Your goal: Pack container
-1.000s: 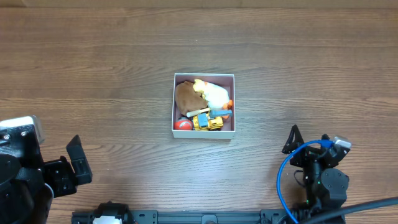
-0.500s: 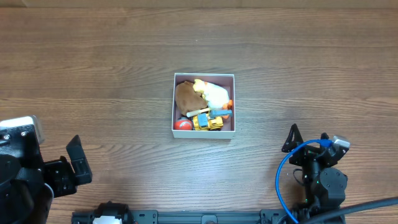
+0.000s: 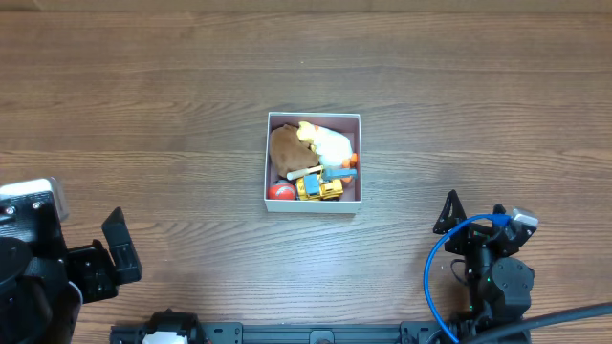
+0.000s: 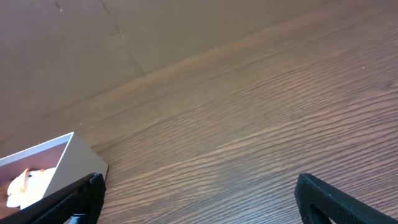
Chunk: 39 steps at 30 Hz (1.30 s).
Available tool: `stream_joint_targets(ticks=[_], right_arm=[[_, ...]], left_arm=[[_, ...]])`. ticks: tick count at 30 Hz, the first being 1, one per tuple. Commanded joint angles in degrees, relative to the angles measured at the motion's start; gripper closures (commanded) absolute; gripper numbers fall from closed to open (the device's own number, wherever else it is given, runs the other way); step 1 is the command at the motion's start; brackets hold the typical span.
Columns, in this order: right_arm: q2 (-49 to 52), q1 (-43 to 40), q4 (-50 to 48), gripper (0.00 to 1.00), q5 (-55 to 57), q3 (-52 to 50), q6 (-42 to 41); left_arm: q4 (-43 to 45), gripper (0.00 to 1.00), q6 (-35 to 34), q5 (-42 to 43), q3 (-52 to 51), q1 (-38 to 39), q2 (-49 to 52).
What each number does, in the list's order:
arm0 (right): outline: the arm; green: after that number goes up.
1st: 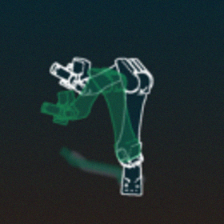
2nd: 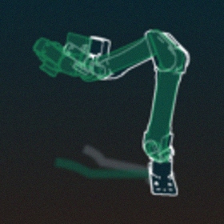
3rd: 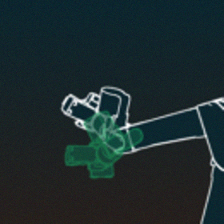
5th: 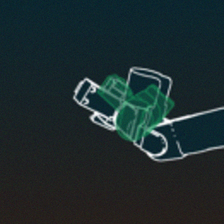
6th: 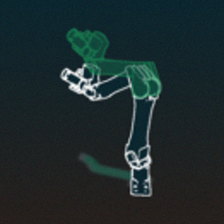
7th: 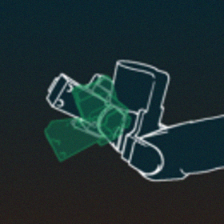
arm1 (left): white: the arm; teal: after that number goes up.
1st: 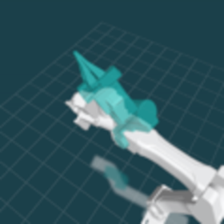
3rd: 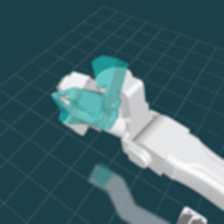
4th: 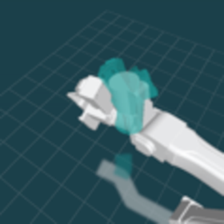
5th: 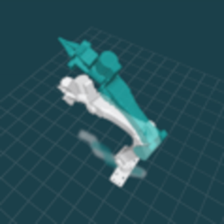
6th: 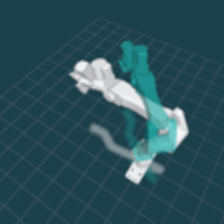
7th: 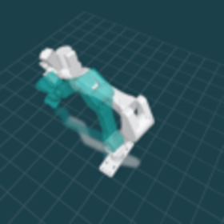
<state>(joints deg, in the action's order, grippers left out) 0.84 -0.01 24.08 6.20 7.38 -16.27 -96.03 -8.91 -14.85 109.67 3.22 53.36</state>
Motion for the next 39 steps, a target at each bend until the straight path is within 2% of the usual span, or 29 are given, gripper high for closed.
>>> stream_joint_targets(ticks=[1, 7, 12, 19, 23, 31, 39], right_arm=[[-0.7, -0.3, -0.4, 0.0, 0.2, -0.4, 0.2], [-0.7, -0.3, -0.4, 0.0, 0.2, -0.4, 0.2], [-0.7, -0.3, -0.4, 0.0, 0.2, -0.4, 0.2], [-0.7, -0.3, -0.4, 0.0, 0.2, -0.4, 0.2], [-0.7, -0.3, -0.4, 0.0, 0.2, -0.4, 0.2], [-0.7, -0.3, -0.4, 0.0, 0.2, -0.4, 0.2], [-0.7, -0.3, -0.4, 0.0, 0.2, -0.4, 0.2]], left_arm=[[0.2, 0.0, -0.8, -0.7, 0.2, -0.4, 0.2], [-0.4, 0.0, -0.2, -0.8, 0.0, -0.4, 0.2], [6.8, 0.0, 1.2, -2.0, -4.1, -1.8, -0.7], [35.9, 0.0, 1.3, 5.5, -29.4, -3.3, -9.3], [49.6, 0.0, 1.2, 6.2, -46.8, -3.4, -15.6], [65.5, 0.0, 1.2, 6.1, -73.0, -3.6, -29.1], [73.2, 0.0, 1.2, 6.4, -93.6, -4.7, -47.4]])
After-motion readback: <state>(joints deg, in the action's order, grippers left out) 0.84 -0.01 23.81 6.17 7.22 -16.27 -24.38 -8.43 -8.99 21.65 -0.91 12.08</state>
